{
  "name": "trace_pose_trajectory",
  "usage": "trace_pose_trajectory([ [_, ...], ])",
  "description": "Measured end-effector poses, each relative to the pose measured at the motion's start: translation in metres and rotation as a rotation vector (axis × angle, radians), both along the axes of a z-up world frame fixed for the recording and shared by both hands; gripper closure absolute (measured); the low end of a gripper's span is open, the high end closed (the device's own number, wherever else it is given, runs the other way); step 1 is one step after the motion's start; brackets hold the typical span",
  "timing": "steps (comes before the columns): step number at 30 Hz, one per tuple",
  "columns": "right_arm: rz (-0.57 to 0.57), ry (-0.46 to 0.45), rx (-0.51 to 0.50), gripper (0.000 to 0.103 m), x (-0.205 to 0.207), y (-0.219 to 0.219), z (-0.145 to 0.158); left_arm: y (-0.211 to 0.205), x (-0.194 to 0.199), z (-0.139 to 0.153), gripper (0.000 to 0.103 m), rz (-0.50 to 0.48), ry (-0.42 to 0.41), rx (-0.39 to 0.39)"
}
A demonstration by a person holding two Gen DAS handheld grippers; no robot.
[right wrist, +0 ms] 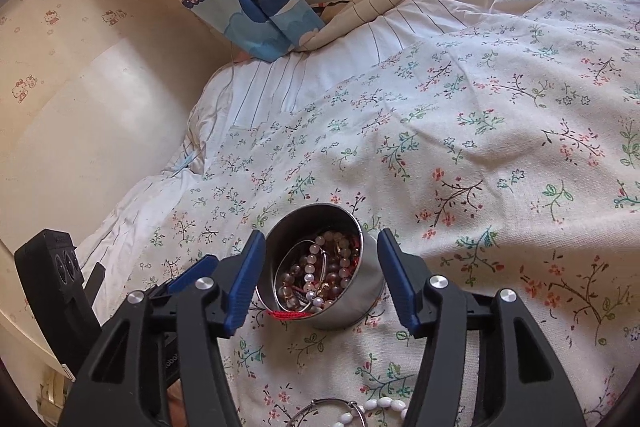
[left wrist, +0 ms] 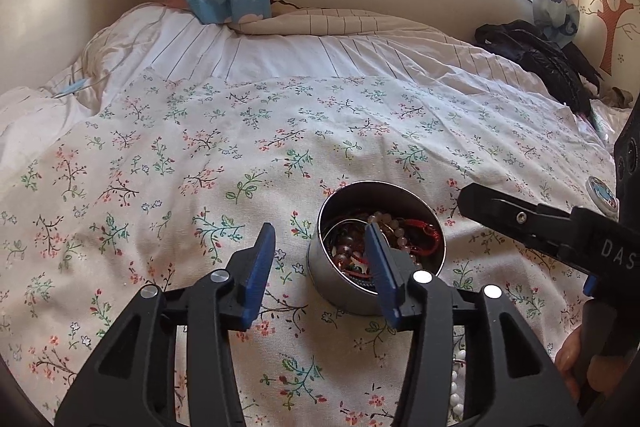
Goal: Organize jewelry
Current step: 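Move both open grippers back to the silver bangle and white bead bracelet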
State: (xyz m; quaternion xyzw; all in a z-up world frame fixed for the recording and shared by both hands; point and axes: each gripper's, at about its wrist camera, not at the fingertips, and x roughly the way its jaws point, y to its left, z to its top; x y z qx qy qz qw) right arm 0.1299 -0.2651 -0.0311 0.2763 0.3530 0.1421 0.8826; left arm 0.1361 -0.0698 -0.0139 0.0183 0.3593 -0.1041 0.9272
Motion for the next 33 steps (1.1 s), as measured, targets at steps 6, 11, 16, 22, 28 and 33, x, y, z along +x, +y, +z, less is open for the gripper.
trace_pose_trajectory([
  [6,-0.062,0.041,-0.092,0.038,-0.025,-0.01,0.0,0.01,-0.016,0.001,0.049,0.011,0.018,-0.003],
  [11,-0.096,0.133,-0.237,0.037,-0.045,-0.013,-0.01,0.011,-0.04,-0.001,0.044,-0.036,0.051,0.021],
  [16,-0.091,0.223,-0.428,0.036,-0.063,-0.001,-0.024,-0.011,-0.063,-0.019,0.043,-0.155,0.122,0.113],
  [22,-0.053,0.281,-0.562,0.032,-0.076,0.015,-0.039,-0.036,-0.072,-0.051,0.043,-0.217,0.214,0.294],
  [28,-0.056,0.308,-0.681,0.022,-0.083,0.025,-0.045,-0.016,-0.073,-0.051,0.041,-0.077,0.177,0.398],
  [33,-0.077,0.265,-0.654,0.022,-0.094,0.021,-0.035,0.016,-0.067,-0.042,0.042,0.019,0.191,0.331],
])
